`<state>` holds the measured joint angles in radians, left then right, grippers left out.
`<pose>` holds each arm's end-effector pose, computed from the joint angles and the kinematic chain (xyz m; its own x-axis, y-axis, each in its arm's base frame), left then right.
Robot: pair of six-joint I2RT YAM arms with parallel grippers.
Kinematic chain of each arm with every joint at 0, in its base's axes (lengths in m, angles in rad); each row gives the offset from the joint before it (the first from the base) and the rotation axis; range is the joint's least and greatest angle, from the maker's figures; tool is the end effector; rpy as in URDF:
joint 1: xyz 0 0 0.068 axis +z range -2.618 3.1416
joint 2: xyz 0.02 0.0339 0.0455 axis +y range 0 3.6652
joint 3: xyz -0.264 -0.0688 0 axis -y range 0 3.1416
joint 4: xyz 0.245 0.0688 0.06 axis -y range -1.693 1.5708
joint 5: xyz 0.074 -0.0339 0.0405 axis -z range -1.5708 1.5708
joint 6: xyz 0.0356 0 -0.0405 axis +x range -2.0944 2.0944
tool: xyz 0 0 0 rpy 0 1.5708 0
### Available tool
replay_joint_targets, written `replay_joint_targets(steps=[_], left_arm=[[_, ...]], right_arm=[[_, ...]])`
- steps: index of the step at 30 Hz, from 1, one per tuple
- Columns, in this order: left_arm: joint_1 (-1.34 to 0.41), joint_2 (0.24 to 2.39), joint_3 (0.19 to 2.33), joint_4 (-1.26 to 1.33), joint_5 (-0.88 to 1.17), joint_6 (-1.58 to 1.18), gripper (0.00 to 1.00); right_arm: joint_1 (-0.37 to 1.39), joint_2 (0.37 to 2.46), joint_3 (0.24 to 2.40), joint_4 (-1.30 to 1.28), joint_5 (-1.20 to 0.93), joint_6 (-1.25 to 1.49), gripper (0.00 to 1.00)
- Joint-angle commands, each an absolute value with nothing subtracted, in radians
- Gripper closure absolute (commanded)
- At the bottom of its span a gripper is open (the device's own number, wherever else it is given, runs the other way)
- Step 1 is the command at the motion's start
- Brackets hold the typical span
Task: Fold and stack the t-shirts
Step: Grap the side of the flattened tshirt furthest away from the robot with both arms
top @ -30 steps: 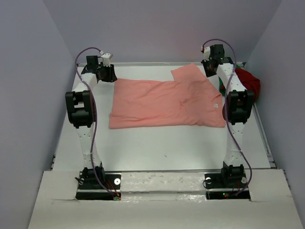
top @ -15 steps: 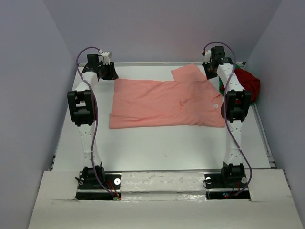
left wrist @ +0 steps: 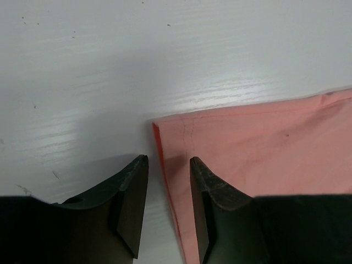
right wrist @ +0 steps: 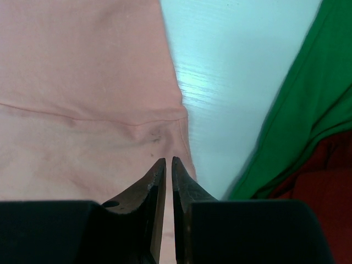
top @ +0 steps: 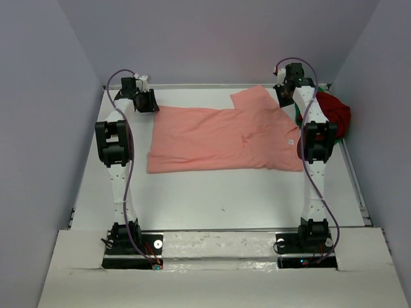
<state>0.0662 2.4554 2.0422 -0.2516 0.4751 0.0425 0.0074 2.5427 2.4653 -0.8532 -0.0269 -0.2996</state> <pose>0.5557 0.0205 0.1722 -0.6022 -0.0021 -0.7983 0.3263 0.9120 -0.2485 0.5524 0.0050 0.2153 -0.7593 -0.3007 -0.5771 -0.2591 0.9532 -0.1557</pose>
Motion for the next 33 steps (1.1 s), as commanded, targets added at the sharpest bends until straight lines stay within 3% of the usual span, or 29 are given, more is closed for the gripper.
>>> replay_joint_targets(steps=[1,13,19,21,24,30,33], left_arm=[[0.06,2.448,2.105,-0.256,0.448,0.025,0.55],[0.046,2.49,2.146,-0.265,0.503,0.018,0.62],[0.035,2.497,2.149,-0.273,0.514,0.017,0.71],[0.029,2.499,2.151,-0.275,0.508,0.021,0.71],[0.026,2.503,2.157,-0.279,0.489,0.021,0.76],[0.025,2.502,2.158,-0.288,0.472,0.023,0.98],[0.023,2.499,2.157,-0.293,0.472,0.025,1.0]], right_arm=[[-0.006,2.56,2.534,-0.862,-0.038,-0.307,0.85],[-0.006,2.626,2.592,-0.844,-0.054,-0.305,0.84],[-0.006,2.643,2.609,-0.835,-0.052,-0.307,0.78],[-0.006,2.651,2.612,-0.833,-0.051,-0.308,0.71],[-0.006,2.654,2.609,-0.827,-0.054,-0.308,0.61],[-0.015,2.674,2.617,-0.828,-0.044,-0.31,0.57],[-0.015,2.684,2.629,-0.83,-0.048,-0.307,0.57]])
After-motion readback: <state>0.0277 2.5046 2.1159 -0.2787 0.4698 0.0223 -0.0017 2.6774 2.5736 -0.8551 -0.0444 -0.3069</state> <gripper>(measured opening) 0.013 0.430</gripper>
